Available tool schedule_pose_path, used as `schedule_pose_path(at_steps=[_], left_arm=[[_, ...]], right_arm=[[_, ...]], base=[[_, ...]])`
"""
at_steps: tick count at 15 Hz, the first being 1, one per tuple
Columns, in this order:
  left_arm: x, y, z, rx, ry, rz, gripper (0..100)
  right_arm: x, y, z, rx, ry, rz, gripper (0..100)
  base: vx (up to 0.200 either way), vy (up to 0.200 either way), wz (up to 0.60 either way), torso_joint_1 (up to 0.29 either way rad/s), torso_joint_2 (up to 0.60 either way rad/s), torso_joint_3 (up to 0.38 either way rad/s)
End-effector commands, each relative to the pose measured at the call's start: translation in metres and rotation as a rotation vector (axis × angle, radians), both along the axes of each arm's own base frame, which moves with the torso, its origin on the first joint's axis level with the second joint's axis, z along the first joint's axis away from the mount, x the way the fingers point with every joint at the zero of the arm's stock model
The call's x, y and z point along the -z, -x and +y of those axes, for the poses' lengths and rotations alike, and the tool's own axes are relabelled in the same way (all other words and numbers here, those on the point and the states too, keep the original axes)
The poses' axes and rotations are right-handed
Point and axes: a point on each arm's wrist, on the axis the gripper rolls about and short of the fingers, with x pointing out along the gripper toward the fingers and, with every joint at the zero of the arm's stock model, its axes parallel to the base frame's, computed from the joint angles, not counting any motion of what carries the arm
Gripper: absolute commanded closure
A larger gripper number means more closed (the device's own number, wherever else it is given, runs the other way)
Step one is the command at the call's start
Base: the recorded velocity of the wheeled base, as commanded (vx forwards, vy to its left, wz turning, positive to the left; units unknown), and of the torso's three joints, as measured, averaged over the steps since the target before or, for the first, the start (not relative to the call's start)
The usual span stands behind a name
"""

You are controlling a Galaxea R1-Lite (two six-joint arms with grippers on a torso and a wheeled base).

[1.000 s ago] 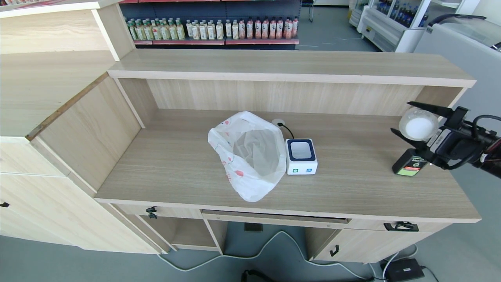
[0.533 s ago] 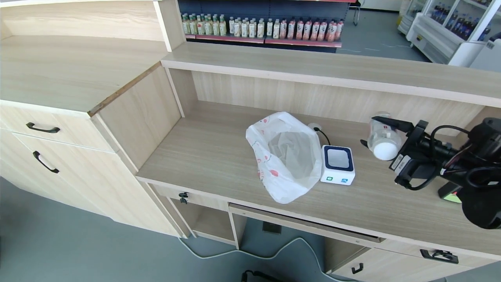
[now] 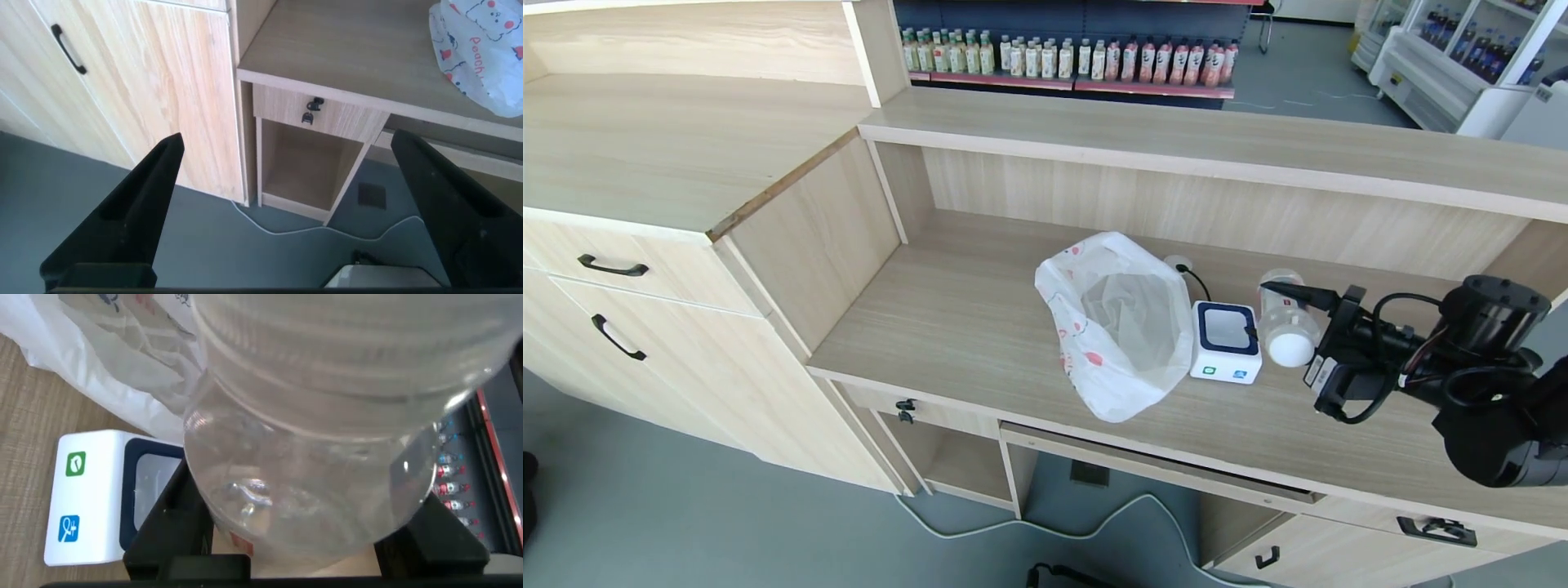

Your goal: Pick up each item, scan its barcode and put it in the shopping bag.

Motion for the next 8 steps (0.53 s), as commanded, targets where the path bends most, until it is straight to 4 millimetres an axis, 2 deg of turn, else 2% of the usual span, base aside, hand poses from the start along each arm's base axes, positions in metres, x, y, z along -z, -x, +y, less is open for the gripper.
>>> schedule_pose_path(at_steps=[1,8], left_arm=[[0.000,0.000,0.000,-0.001,0.000,-0.002,0],[0.000,0.000,0.000,-0.001,0.000,-0.002,0]], right_arm=[[0.004,-0.006,0.000,-0.001,-0.003,0.007,100],[0.014,-0.020,-0.002,0.003,-0.007,0.021,100]], base=[[0.000,0.000,0.00,0.000,0.00,0.000],[0.000,0.000,0.00,0.000,0.00,0.000]])
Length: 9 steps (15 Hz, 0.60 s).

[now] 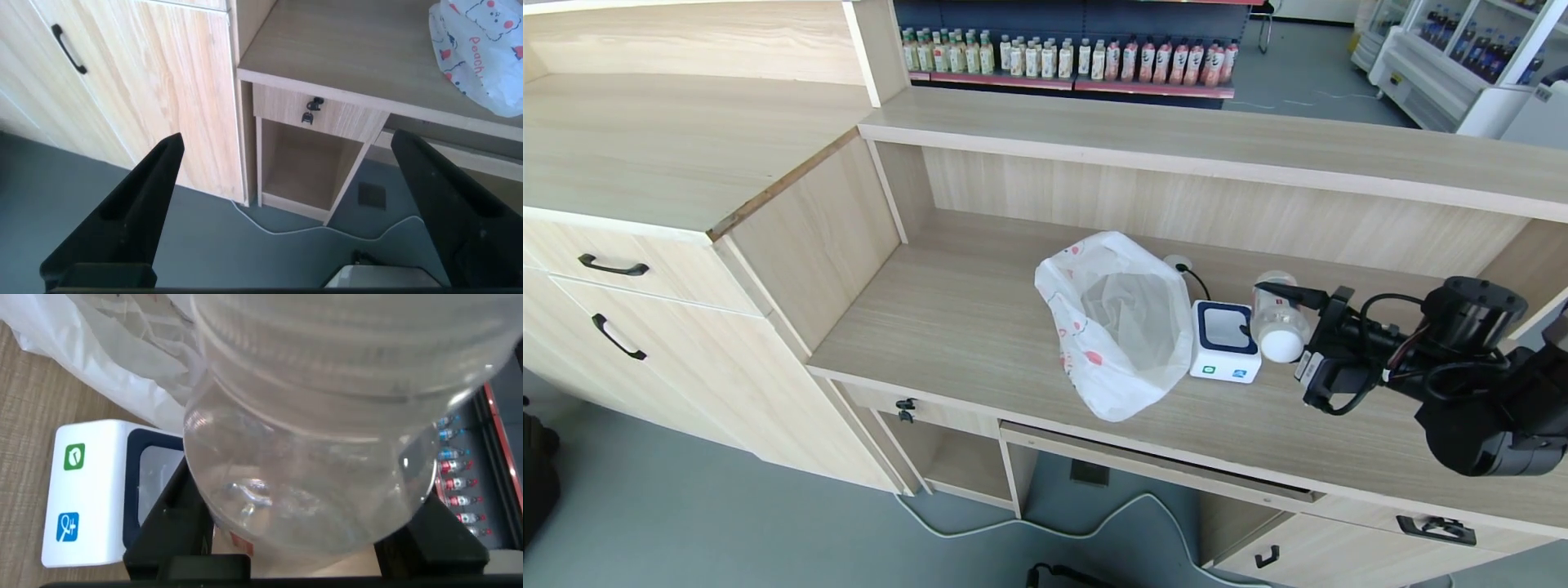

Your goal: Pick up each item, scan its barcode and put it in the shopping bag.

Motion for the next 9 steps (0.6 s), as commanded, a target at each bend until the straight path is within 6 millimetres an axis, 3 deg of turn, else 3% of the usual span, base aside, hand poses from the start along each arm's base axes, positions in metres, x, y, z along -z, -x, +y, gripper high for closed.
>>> schedule_pose_path(at_steps=[1,9], left_arm=[[0.000,0.000,0.000,-0.001,-0.001,0.001,0],[0.000,0.000,0.000,-0.001,0.001,-0.001,0]], right_arm=[[0.006,-0.003,-0.001,0.002,-0.001,0.018,100],[0.017,-0.017,0.006,-0.019,-0.015,0.032,100]], base=[[0.000,0.000,0.00,0.000,0.00,0.000],[0.000,0.000,0.00,0.000,0.00,0.000]])
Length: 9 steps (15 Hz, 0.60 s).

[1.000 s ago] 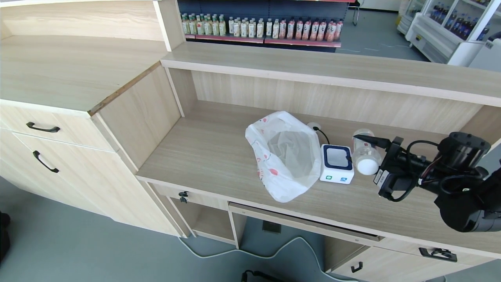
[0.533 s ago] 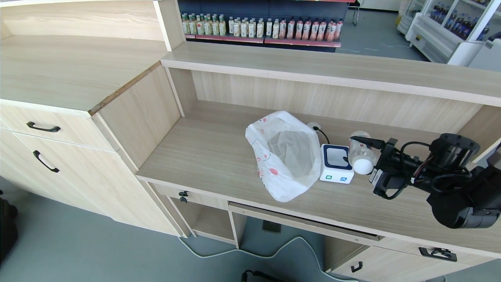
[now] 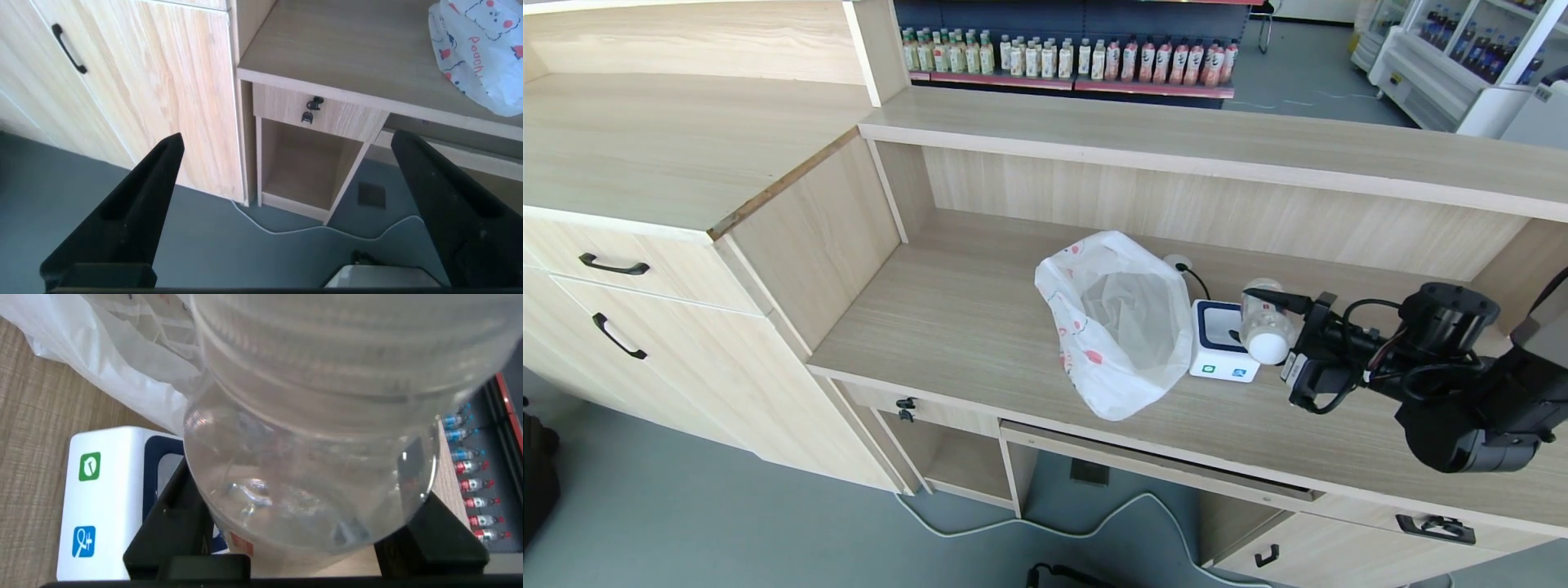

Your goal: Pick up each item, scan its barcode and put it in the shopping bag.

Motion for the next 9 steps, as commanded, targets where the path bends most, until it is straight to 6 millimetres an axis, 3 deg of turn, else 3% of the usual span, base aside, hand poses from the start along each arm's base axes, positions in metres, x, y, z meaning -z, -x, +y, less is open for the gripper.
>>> schedule_pose_path(at_steps=[1,9], left_arm=[[0.000,0.000,0.000,0.000,0.000,-0.001,0],[0.000,0.000,0.000,0.000,-0.001,-0.001,0]], right_arm=[[0.005,-0.006,0.005,-0.015,-0.004,0.006,100],[0.011,-0.018,0.009,-0.026,-0.009,0.002,100]], base=[[0.000,0.000,0.00,0.000,0.00,0.000],[0.000,0.000,0.00,0.000,0.00,0.000]])
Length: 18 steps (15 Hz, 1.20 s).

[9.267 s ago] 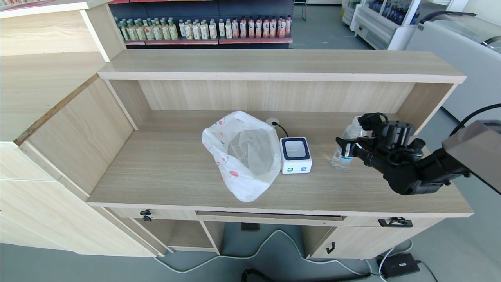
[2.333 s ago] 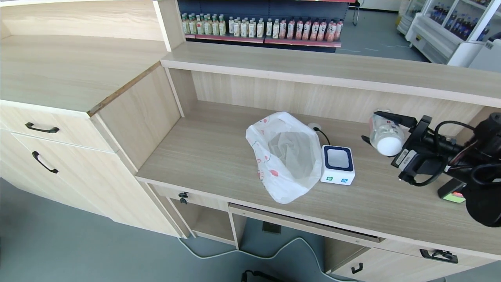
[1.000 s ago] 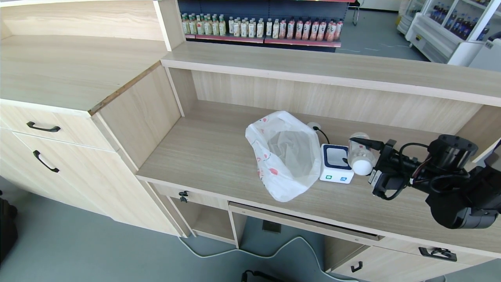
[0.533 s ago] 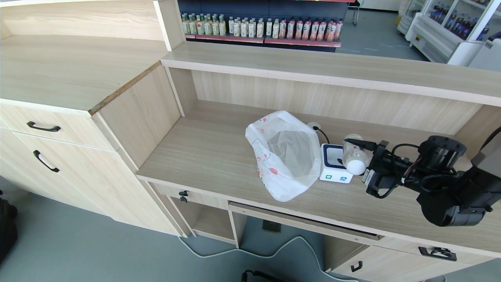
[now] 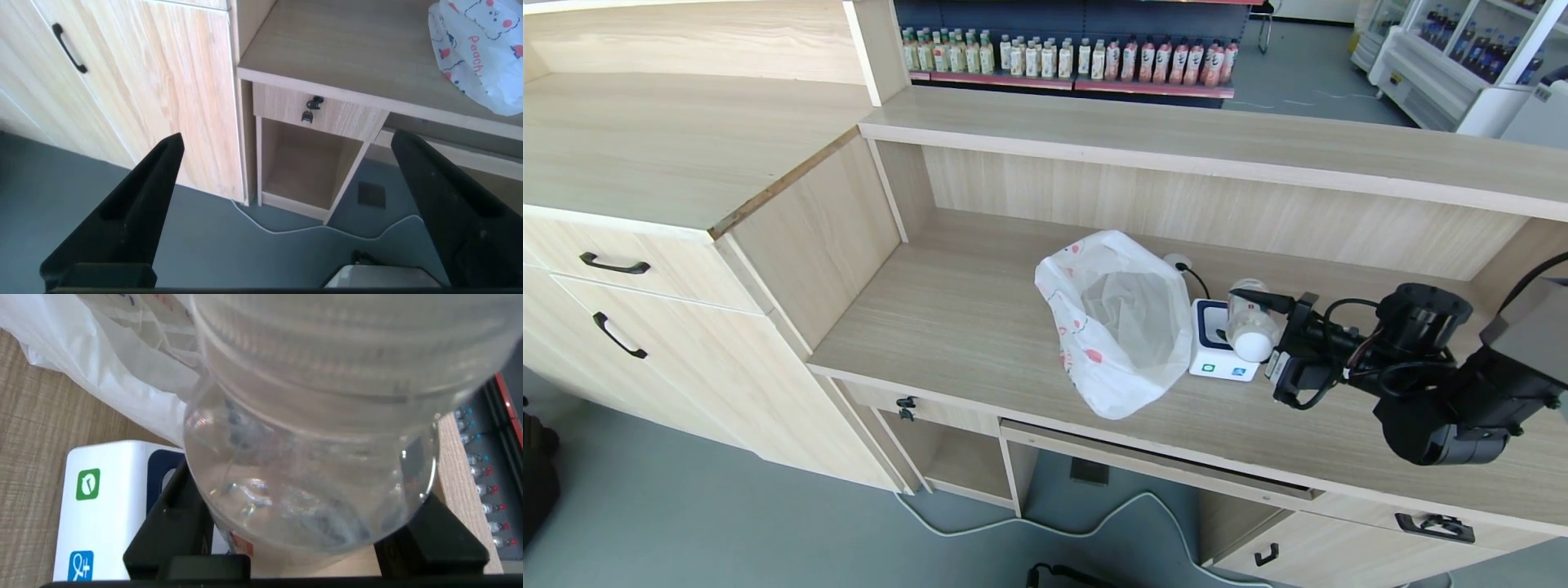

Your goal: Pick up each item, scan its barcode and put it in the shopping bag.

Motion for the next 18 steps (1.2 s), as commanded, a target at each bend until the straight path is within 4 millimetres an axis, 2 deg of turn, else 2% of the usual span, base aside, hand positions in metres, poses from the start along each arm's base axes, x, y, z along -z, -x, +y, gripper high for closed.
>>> schedule_pose_path(at_steps=[1,11,18], left_arm=[[0.000,0.000,0.000,-0.001,0.000,-0.001,0],[0.000,0.000,0.000,-0.001,0.000,-0.001,0],[0.000,0.000,0.000,-0.001,-0.001,0.001,0]], right_arm=[[0.002,-0.004,0.002,-0.006,0.000,-0.003,100],[0.008,-0.024,0.014,-0.037,-0.026,-0.009,100],[0.009,-0.025,0.016,-0.041,-0.051,0.017,100]], base=[[0.000,0.000,0.00,0.000,0.00,0.000],[0.000,0.000,0.00,0.000,0.00,0.000],[0.000,0.000,0.00,0.000,0.00,0.000]])
